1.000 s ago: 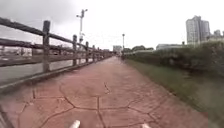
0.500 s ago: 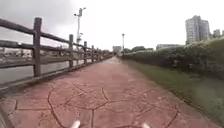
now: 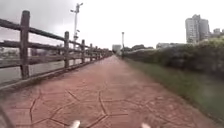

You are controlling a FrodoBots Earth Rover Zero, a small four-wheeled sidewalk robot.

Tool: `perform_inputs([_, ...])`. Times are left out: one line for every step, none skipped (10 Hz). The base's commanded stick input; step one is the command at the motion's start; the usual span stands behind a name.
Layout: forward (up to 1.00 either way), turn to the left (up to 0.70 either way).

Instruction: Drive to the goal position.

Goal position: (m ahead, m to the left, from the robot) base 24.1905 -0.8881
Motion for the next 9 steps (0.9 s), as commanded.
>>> perform_inputs([0.7,0.0])
perform_inputs([0.7,0.0])
perform_inputs([0.7,0.0])
perform_inputs([0.7,0.0])
perform_inputs([0.7,0.0])
perform_inputs([0.7,0.0])
perform_inputs([0.7,0.0])
perform_inputs([0.7,0.0])
perform_inputs([0.7,0.0])
